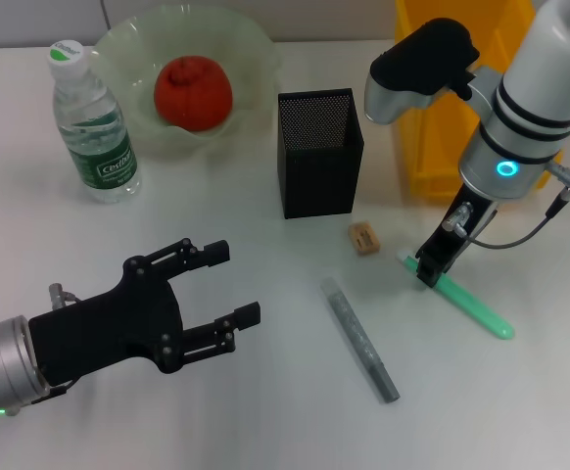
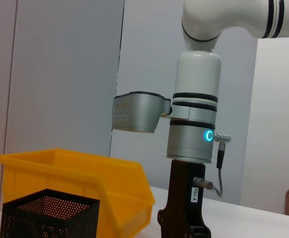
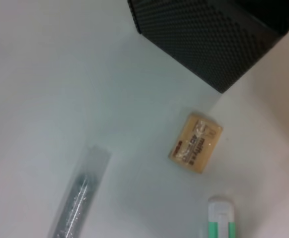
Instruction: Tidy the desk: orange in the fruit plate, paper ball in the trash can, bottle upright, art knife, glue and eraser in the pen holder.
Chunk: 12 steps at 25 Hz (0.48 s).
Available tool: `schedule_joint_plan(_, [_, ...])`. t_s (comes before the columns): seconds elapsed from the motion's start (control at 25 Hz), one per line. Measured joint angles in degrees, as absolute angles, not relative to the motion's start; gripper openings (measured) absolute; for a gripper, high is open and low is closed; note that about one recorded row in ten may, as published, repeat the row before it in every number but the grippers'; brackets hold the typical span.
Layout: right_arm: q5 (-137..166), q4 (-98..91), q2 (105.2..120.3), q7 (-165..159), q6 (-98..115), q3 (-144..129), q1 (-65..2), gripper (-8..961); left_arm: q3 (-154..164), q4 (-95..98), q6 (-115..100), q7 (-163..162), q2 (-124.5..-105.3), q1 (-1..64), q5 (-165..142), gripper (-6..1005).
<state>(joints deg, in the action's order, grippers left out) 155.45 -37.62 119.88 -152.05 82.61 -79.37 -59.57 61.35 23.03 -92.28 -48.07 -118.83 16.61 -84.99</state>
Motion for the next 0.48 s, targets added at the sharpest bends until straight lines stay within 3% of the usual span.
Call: schedule_joint_plan(0.48, [153.41, -39.39, 119.88, -152.05, 82.33, -81.74, -58.97, 197, 61.35, 23.03, -92.29, -48.07, -118.83, 16.56, -84.99, 772])
